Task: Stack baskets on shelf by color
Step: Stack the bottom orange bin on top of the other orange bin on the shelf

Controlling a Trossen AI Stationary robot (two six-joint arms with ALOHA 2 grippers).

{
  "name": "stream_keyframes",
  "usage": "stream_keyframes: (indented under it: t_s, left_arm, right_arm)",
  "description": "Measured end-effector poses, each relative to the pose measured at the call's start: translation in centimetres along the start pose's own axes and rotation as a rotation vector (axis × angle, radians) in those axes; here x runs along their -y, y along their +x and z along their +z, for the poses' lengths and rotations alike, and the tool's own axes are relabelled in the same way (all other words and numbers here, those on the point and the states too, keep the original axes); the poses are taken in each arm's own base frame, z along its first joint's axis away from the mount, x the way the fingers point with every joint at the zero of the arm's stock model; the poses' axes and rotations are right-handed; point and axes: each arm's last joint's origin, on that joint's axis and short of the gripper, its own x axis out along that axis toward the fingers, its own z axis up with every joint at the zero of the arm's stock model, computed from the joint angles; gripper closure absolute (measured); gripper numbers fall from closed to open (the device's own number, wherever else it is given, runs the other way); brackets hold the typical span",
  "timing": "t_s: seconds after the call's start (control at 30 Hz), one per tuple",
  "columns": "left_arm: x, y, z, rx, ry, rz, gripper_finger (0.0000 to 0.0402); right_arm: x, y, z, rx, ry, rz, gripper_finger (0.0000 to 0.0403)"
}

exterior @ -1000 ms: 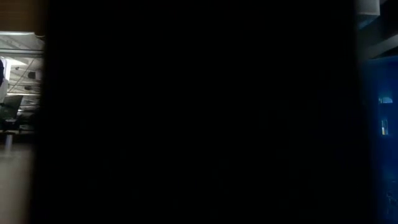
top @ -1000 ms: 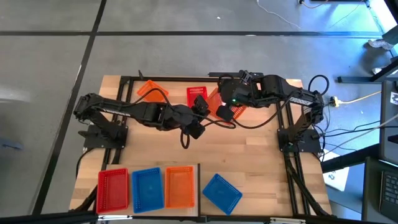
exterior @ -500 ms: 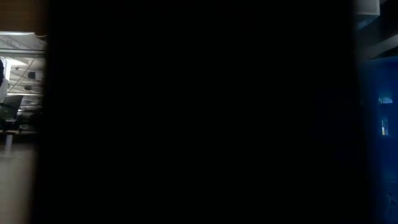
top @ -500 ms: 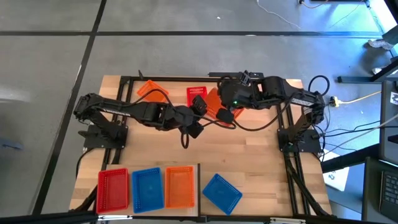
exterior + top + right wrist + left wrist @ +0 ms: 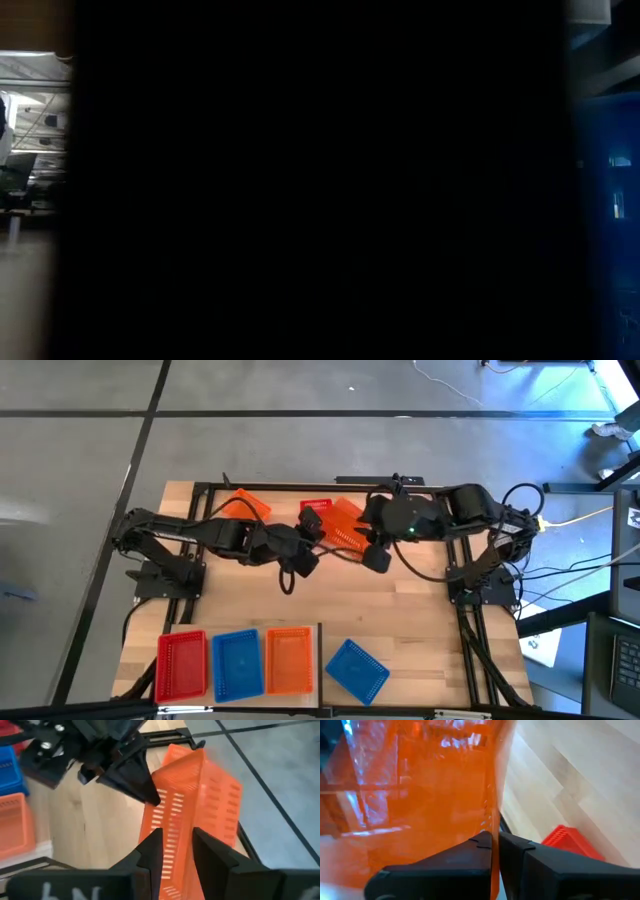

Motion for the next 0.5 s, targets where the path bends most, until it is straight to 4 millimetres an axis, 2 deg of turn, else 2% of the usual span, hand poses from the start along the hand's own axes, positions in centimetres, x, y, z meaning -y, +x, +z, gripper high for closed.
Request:
stream_keyframes:
  t_s: [0.13, 0.37, 0.43, 0.5]
  left_arm:
    - [-0.7, -1.5, -0.2, 0.012, -0.031, 0.036, 0.0401]
    - [-0.3, -4.2, -0.6, 0.050, -0.020, -0.024, 0.0401]
    - [-0.4, -5.2, -0.6, 0.078, -0.046, -0.024, 0.0401]
    - [0.3, -6.4, -0.9, 0.080, -0.028, -0.081, 0.0401]
  right_arm:
    - [-0.2, -0.4, -0.1, 0.001, -0.018, 0.012, 0.0304]
    - [-0.4, -0.5, -0.2, 0.002, -0.048, 0.007, 0.0304]
    - [-0.3, -0.8, -0.3, 0.000, -0.052, 0.009, 0.0304]
    - [-0.2, -1.4, -0.4, 0.007, -0.053, 0.013, 0.0304]
